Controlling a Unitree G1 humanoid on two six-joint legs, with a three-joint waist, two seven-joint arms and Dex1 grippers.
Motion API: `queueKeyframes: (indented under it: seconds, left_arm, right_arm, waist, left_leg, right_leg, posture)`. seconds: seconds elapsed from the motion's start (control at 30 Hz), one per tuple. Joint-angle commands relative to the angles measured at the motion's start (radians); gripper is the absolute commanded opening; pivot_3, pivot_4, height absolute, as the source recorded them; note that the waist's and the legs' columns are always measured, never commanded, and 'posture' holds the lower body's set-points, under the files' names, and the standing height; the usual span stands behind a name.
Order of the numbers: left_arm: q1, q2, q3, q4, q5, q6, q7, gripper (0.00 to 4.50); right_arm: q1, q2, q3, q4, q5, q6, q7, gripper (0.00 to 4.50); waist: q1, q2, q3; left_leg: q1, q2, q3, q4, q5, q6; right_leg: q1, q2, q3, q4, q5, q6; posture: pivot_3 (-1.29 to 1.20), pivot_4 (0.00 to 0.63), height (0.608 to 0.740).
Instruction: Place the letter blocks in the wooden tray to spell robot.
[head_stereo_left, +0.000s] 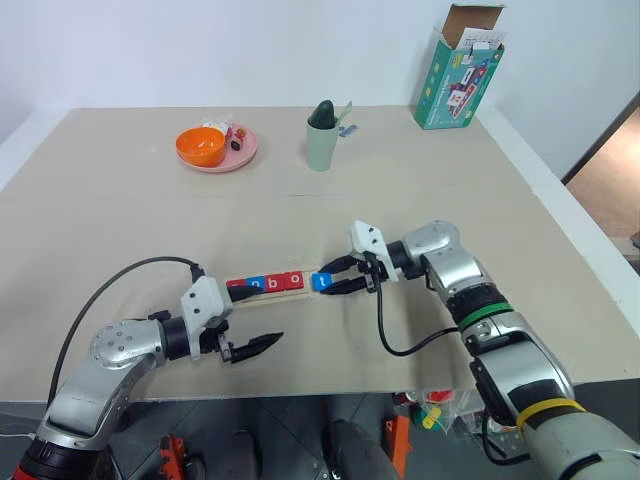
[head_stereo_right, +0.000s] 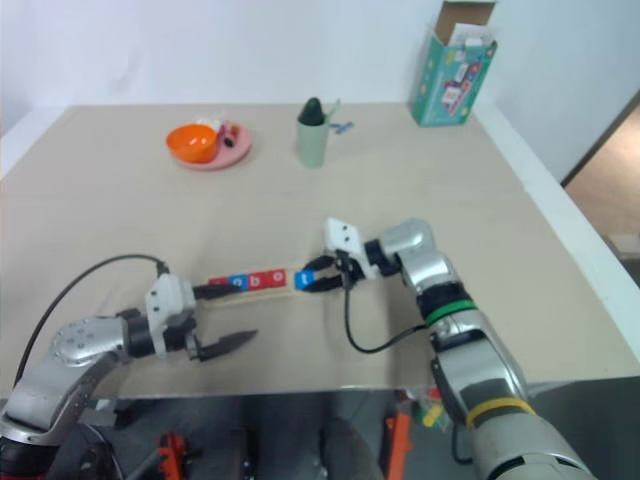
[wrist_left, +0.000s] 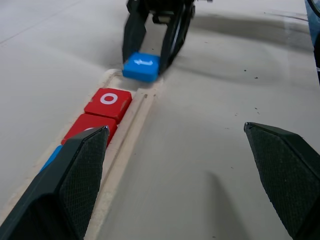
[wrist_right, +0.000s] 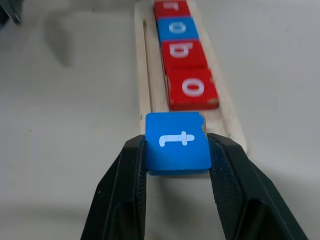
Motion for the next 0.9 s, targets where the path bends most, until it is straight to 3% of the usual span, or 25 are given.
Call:
queueKeyframes:
  seconds: [0.03,0.3,0.9]
  left_arm:
    - [0.009,-0.010,0.027,-0.035,-0.021,-0.008,0.013,4.50]
    - [0.015,-0.044,0.065,-0.052,-0.079,0.017,0.045,4.50]
    - [0.023,-0.031,0.039,-0.055,-0.056,0.009,0.044,4.50]
  right_arm:
    - [-0.051,0.012,0.002,0.023,-0.020,-0.017,-0.020,1.20]
    - [-0.078,0.043,0.005,0.063,-0.042,-0.023,-0.026,1.20]
    - [-0.100,0.069,-0.002,0.106,-0.059,-0.036,-0.033,1.20]
  waist:
    - [-0.001,0.000,0.000]
    - [-0.001,0.000,0.000]
    - [0.000,0.000,0.000]
  left_leg:
    - [0.000,0.000,0.000,0.000,0.000,0.000]
    - [0.000,0.000,0.000,0.000,0.000,0.000]
    - [0.000,0.000,0.000,0.000,0.000,0.000]
  right_leg:
    - [0.000,0.000,0.000,0.000,0.000,0.000]
    - [0.000,0.000,0.000,0.000,0.000,-0.001]
    - [0.000,0.000,-0.001,0.000,0.001,-0.001]
  posture:
    - [0.00,0.150,0.740]
    - [0.00,0.150,0.740]
    - [0.00,0.150,0.740]
